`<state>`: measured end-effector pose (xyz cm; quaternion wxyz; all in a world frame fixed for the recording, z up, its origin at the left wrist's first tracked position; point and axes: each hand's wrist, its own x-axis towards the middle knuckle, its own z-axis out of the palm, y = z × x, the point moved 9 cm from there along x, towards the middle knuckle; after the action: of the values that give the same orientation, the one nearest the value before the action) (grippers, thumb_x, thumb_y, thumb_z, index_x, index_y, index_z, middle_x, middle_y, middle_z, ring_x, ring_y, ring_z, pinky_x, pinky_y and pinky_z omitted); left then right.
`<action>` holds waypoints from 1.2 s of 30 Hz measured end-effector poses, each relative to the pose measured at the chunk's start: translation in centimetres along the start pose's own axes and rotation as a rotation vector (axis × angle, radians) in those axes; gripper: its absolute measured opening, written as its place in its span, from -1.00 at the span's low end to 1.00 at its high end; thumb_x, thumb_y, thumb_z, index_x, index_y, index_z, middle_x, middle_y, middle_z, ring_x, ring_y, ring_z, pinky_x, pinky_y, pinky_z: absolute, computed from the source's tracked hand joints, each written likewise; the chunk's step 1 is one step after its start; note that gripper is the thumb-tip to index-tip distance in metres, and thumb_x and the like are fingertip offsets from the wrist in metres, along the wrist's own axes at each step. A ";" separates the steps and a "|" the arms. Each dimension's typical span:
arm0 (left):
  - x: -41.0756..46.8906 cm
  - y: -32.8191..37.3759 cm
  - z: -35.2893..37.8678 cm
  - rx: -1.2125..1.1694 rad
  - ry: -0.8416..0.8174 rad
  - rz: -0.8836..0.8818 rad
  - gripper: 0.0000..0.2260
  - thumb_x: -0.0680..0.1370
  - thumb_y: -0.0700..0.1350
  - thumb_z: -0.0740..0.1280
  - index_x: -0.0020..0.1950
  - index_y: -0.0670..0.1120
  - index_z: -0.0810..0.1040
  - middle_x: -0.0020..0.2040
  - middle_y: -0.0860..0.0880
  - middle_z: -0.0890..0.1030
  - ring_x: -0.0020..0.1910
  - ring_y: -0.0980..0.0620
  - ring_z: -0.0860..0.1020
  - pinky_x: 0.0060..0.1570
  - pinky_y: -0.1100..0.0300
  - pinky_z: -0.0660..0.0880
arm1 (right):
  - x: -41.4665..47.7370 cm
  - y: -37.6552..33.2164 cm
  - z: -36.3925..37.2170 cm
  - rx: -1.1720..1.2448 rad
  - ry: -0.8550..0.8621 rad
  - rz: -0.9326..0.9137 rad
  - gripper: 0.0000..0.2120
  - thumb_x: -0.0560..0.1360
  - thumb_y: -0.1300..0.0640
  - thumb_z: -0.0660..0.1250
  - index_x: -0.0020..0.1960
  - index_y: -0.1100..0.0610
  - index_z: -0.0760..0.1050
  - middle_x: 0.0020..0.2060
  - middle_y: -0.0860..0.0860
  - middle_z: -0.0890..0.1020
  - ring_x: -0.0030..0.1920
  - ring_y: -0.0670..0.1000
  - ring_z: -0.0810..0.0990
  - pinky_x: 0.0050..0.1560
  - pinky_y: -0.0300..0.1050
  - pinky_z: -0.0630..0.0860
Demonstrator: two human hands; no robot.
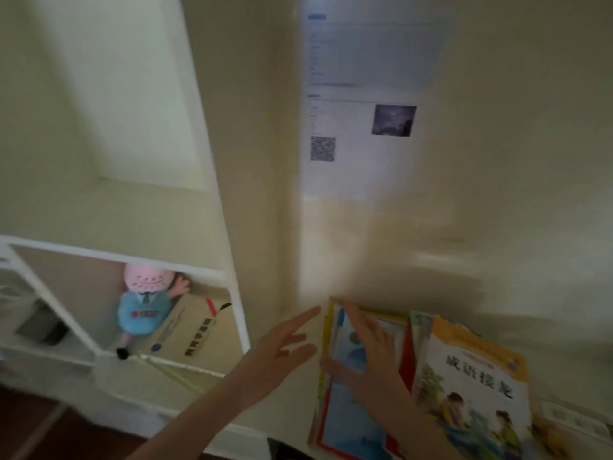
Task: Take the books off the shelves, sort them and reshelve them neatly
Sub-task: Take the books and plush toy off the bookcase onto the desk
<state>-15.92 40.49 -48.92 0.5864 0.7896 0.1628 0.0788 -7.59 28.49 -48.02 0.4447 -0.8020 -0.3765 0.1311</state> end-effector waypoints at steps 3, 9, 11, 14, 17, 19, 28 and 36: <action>-2.8 -3.0 -4.2 -0.016 0.114 -0.067 -0.52 0.53 -0.15 0.35 0.14 0.48 0.44 0.29 0.15 0.48 0.14 0.26 0.54 0.07 0.35 0.48 | 0.3 -2.1 4.6 0.036 -0.098 -0.042 -0.17 0.27 -0.45 0.33 0.39 -0.44 -0.06 0.33 -0.45 0.12 0.39 -0.23 0.15 0.44 -0.05 0.19; -7.0 -10.5 -12.0 -0.095 0.310 -0.294 -0.56 0.49 -0.02 0.40 0.23 0.33 0.30 0.39 0.00 0.34 0.24 0.06 0.47 -0.07 0.36 0.42 | 0.1 -4.8 13.3 0.152 -0.263 -0.089 -0.18 0.35 -0.18 0.43 0.37 -0.54 -0.05 0.29 -0.61 0.12 0.28 -0.53 0.06 0.16 -0.65 0.07; -7.8 -12.8 -13.4 -0.128 0.343 -0.356 -0.50 0.54 -0.13 0.33 0.36 0.22 0.21 0.43 -0.04 0.28 0.16 0.08 0.46 -0.06 0.31 0.39 | 0.2 -5.1 16.0 0.198 -0.318 -0.075 -0.15 0.40 -0.09 0.47 0.41 -0.48 -0.04 0.31 -0.52 0.12 0.25 -0.57 0.03 0.13 -0.64 0.11; -8.7 -16.9 -14.8 -0.168 0.363 -0.477 -0.33 0.54 -0.09 0.35 0.50 0.20 0.03 0.51 -0.05 0.16 0.27 0.05 0.35 0.13 0.02 0.44 | 1.0 -5.7 19.8 0.268 -0.396 -0.035 -0.18 0.39 -0.09 0.47 0.40 -0.43 0.00 0.25 -0.53 0.15 0.24 -0.57 0.09 0.18 -0.49 0.22; -8.9 -20.3 -16.0 -0.218 0.392 -0.566 -0.25 0.51 -0.02 0.38 0.50 0.26 -0.06 0.54 -0.07 0.08 0.42 -0.12 0.23 0.14 -0.12 0.45 | 2.6 -5.5 22.7 0.291 -0.388 0.014 -0.16 0.30 -0.23 0.47 0.42 -0.45 0.04 0.33 -0.46 0.24 0.37 -0.35 0.19 0.42 -0.06 0.26; -8.0 -21.3 -16.9 -0.168 0.411 -0.545 -0.23 0.53 -0.05 0.36 0.52 0.19 -0.11 0.52 -0.07 0.14 0.34 -0.10 0.31 0.10 -0.05 0.47 | 3.7 -5.2 24.3 0.286 -0.373 0.030 -0.17 0.27 -0.30 0.41 0.40 -0.49 0.02 0.36 -0.42 0.23 0.41 -0.23 0.19 0.45 0.07 0.21; -4.6 -28.0 -18.6 -0.118 0.478 -0.654 -0.10 0.37 0.24 0.42 0.50 0.27 -0.14 0.51 -0.11 -0.10 0.47 -0.21 0.11 0.37 -0.19 0.25 | 7.5 -3.3 27.9 0.173 -0.327 0.056 -0.13 0.20 -0.45 0.21 0.42 -0.38 -0.07 0.20 -0.63 0.05 0.28 -0.44 0.07 0.37 -0.08 0.07; -2.7 -28.7 -18.5 -0.143 0.758 -0.526 -0.11 0.41 0.02 0.46 0.53 0.16 -0.09 0.47 -0.08 -0.31 0.46 -0.16 0.09 0.42 -0.04 0.18 | 8.1 -0.6 28.7 0.155 -0.289 0.077 -0.17 0.25 -0.39 0.23 0.44 -0.33 -0.03 0.29 -0.54 0.08 0.20 -0.63 -0.07 0.26 -0.34 0.01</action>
<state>-29.00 63.64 -70.50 0.5387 0.5945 0.5545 0.2212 -18.03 52.20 -62.87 0.4413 -0.7520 -0.3941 0.2907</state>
